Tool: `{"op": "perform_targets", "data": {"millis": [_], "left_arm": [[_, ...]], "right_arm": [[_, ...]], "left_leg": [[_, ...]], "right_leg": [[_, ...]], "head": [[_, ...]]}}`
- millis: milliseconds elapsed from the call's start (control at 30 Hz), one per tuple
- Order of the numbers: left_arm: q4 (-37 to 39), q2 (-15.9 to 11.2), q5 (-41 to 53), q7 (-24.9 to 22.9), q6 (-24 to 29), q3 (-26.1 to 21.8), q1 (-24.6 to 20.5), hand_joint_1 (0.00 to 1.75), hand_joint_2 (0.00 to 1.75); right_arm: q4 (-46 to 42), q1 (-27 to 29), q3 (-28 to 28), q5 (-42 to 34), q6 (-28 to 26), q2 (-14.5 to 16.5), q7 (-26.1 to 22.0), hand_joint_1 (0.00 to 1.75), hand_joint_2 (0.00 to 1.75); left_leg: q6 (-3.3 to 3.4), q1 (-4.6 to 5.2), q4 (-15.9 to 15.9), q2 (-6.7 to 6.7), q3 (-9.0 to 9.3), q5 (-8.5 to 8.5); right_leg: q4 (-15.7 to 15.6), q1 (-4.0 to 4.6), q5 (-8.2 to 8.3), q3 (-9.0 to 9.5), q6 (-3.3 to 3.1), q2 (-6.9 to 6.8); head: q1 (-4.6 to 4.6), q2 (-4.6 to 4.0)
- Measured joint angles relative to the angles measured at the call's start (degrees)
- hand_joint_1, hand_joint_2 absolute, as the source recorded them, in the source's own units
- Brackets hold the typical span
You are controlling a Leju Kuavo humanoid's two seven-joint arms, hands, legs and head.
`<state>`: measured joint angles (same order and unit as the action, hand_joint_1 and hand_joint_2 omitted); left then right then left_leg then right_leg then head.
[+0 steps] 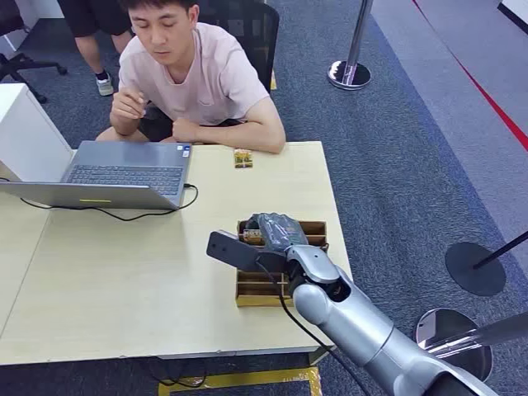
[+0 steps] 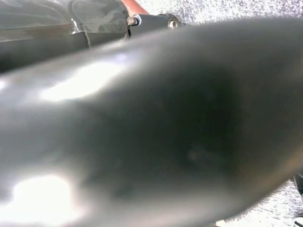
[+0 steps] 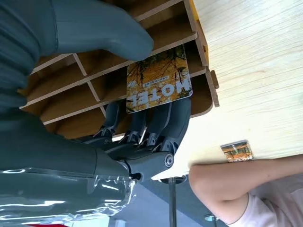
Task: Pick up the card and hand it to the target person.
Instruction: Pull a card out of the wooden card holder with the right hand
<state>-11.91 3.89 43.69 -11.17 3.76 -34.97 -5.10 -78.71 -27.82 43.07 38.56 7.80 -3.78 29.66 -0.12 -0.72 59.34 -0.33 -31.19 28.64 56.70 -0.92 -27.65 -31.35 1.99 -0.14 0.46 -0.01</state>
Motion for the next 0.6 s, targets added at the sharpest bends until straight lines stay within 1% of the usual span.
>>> {"op": "perform_targets", "data": {"millis": [100, 200, 300, 367, 433, 600], "left_arm": [[0.0, 0.0, 0.0, 0.0, 0.0, 0.0, 0.0, 0.0, 0.0], [0.0, 0.0, 0.0, 0.0, 0.0, 0.0, 0.0, 0.0, 0.0], [0.0, 0.0, 0.0, 0.0, 0.0, 0.0, 0.0, 0.0, 0.0], [0.0, 0.0, 0.0, 0.0, 0.0, 0.0, 0.0, 0.0, 0.0], [0.0, 0.0, 0.0, 0.0, 0.0, 0.0, 0.0, 0.0, 0.0], [0.0, 0.0, -0.1, 0.3, 0.3, 0.0, 0.0, 0.0, 0.0]], "right_arm": [[0.2, -0.1, 0.0, 0.0, 0.0, 0.0, 0.0, 0.91, 1.75], [0.4, -0.3, 0.1, 0.0, 0.1, 0.1, 0.0, 1.0, 1.75], [0.5, -0.4, 0.2, 0.0, 0.1, 0.2, 0.0, 1.14, 1.75], [0.6, -0.5, 0.3, 0.0, 0.2, 0.3, 0.0, 1.31, 1.75], [0.7, -0.6, 0.3, 0.0, 0.2, 0.3, 0.0, 1.44, 1.75], [0.8, -0.7, 0.3, 0.0, 0.2, 0.4, 0.0, 1.47, 1.75]], "left_leg": [[0.0, 0.0, 0.0, 0.0, 0.0, 0.0], [0.0, 0.0, 0.0, 0.0, 0.0, 0.0], [0.0, 0.0, 0.0, 0.0, 0.0, 0.0], [0.0, 0.0, 0.0, 0.0, 0.0, 0.0], [0.0, 0.0, 0.0, 0.0, -0.01, 0.0], [0.0, 0.0, 0.0, 0.0, -0.01, 0.0]], "right_leg": [[0.0, 0.0, 0.0, 0.0, 0.0, 0.0], [0.0, 0.0, 0.0, 0.0, 0.0, 0.0], [0.0, 0.0, 0.0, 0.0, 0.0, 0.0], [0.0, 0.0, 0.0, 0.0, 0.0, 0.0], [0.0, 0.0, 0.0, 0.0, 0.0, 0.0], [0.0, 0.0, 0.0, 0.0, 0.0, 0.0]], "head": [[0.0, -0.01], [0.0, -0.01], [0.01, 0.0], [0.01, -0.01], [0.0, -0.01], [0.0, -0.01]]}}
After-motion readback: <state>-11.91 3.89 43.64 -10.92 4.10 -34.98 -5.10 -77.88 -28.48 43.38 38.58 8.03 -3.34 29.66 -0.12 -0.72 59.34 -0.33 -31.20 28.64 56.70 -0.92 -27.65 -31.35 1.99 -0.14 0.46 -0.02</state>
